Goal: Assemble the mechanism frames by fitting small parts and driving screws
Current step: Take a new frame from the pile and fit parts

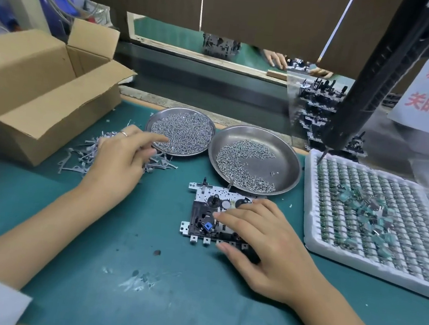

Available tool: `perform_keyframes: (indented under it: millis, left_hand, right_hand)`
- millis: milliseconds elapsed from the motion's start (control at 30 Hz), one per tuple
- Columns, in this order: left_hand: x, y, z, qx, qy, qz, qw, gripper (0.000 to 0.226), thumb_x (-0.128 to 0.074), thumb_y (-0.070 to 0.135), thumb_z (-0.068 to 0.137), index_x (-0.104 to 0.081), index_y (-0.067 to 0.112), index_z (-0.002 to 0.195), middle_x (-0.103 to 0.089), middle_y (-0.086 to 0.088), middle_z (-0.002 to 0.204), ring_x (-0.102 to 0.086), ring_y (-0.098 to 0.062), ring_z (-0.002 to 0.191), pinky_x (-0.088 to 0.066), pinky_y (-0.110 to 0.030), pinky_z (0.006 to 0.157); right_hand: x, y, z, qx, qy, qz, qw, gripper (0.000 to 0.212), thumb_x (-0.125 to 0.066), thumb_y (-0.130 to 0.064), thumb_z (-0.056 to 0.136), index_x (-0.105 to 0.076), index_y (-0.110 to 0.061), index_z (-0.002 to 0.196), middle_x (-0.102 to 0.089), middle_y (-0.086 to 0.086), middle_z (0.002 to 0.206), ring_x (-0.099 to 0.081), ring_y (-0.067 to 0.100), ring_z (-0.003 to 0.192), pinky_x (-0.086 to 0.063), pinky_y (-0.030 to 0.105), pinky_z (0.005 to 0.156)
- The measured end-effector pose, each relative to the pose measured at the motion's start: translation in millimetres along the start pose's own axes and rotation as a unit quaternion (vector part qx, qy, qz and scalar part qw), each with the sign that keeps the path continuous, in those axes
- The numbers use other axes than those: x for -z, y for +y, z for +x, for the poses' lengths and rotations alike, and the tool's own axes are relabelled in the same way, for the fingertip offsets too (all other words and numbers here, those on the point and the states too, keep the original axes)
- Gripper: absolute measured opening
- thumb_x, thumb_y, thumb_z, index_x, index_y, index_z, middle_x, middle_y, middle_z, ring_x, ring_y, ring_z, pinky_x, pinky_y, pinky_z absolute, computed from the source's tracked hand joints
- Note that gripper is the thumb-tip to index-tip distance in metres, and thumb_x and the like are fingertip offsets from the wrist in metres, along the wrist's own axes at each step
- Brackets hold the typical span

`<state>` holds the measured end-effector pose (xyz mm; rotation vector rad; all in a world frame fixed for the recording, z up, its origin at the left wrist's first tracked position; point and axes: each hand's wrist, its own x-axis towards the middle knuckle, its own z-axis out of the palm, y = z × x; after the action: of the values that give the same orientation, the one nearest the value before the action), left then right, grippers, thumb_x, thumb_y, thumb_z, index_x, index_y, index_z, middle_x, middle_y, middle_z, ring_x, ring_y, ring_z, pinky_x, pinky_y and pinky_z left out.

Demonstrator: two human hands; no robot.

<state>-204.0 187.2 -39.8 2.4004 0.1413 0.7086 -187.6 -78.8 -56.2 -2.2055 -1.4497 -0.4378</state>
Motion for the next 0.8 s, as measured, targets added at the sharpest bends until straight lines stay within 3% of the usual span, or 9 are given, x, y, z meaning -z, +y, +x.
perform_keyframes:
  millis: [133, 234, 367, 467, 567, 634, 734, 801]
  left_hand:
    - [3, 3, -3, -0.005, -0.002, -0.016, 1.0, 0.043, -0.051, -0.013, 0.089, -0.064, 0.012, 0.122, -0.057, -0.008, 0.099, -0.061, -0.015, 0.067, -0.041, -0.013, 0.064]
    - [3, 8, -6, -0.013, 0.005, -0.038, 0.999, 0.043, -0.054, -0.015, 0.088, -0.066, 0.012, 0.119, -0.06, -0.006, 0.105, -0.061, 0.0, 0.067, -0.038, -0.001, 0.065]
    - [-3, 31, -18, 0.0, 0.027, -0.158, 0.987, 0.036, -0.06, -0.002, 0.088, -0.067, 0.027, 0.108, -0.068, 0.005, 0.094, -0.064, 0.001, 0.077, -0.04, -0.005, 0.075]
    - [-14, 60, -34, 0.024, 0.0, -0.329, 0.944, 0.028, -0.063, 0.003, 0.084, -0.069, 0.026, 0.1, -0.072, 0.001, 0.087, -0.069, -0.007, 0.078, -0.048, -0.013, 0.079]
    - [-25, 85, -48, 0.038, -0.06, -0.445, 0.892, 0.023, -0.065, 0.014, 0.077, -0.073, 0.021, 0.097, -0.07, -0.004, 0.089, -0.071, -0.012, 0.078, -0.053, -0.02, 0.073]
    - [-31, 93, -52, 0.041, -0.088, -0.469, 0.878, 0.024, -0.067, 0.018, 0.075, -0.072, 0.024, 0.098, -0.063, -0.001, 0.085, -0.071, -0.014, 0.075, -0.053, -0.022, 0.069]
    - [-34, 94, -53, 0.031, -0.1, -0.442, 0.891, 0.024, -0.067, 0.021, 0.079, -0.066, 0.025, 0.102, -0.062, 0.008, 0.082, -0.068, -0.01, 0.074, -0.048, -0.015, 0.069]
    - [-33, 89, -53, -0.042, -0.077, -0.337, 0.937, 0.023, -0.068, 0.021, 0.086, -0.065, 0.024, 0.108, -0.065, 0.01, 0.088, -0.066, -0.007, 0.086, -0.046, -0.016, 0.081]
  right_hand:
    - [0, 0, 0, 0.01, 0.002, -0.002, 1.0, 0.034, -0.053, -0.032, 0.094, -0.066, -0.009, 0.114, -0.067, 0.0, 0.108, -0.059, 0.022, 0.095, -0.043, 0.038, 0.089]
    - [0, 0, 1, 0.0, 0.026, 0.018, 0.999, 0.032, -0.054, -0.029, 0.094, -0.068, -0.007, 0.112, -0.068, 0.0, 0.107, -0.06, 0.021, 0.094, -0.044, 0.039, 0.087]
    - [-2, -11, 4, -0.123, 0.148, 0.186, 0.963, 0.021, -0.058, -0.023, 0.093, -0.069, -0.01, 0.106, -0.069, -0.007, 0.101, -0.062, 0.013, 0.096, -0.047, 0.03, 0.085]
    - [-2, -20, 11, -0.228, 0.193, 0.292, 0.908, 0.019, -0.063, -0.021, 0.087, -0.071, -0.014, 0.103, -0.071, -0.007, 0.098, -0.065, 0.008, 0.095, -0.047, 0.019, 0.084]
    - [-1, -26, 14, -0.257, 0.217, 0.391, 0.857, 0.017, -0.069, -0.021, 0.08, -0.074, -0.016, 0.096, -0.071, -0.002, 0.095, -0.066, 0.014, 0.092, -0.052, 0.031, 0.083]
    - [2, -28, 14, -0.26, 0.255, 0.415, 0.834, 0.009, -0.072, -0.017, 0.077, -0.076, -0.017, 0.085, -0.071, 0.001, 0.089, -0.065, 0.015, 0.086, -0.052, 0.028, 0.078]
    - [6, -25, 14, -0.272, 0.266, 0.425, 0.822, 0.009, -0.068, -0.013, 0.079, -0.076, -0.014, 0.083, -0.071, 0.001, 0.085, -0.066, 0.014, 0.084, -0.05, 0.021, 0.076]
    - [8, -22, 14, -0.285, 0.248, 0.411, 0.83, 0.01, -0.064, -0.015, 0.083, -0.074, -0.014, 0.086, -0.073, -0.002, 0.084, -0.067, 0.008, 0.082, -0.048, 0.015, 0.075]
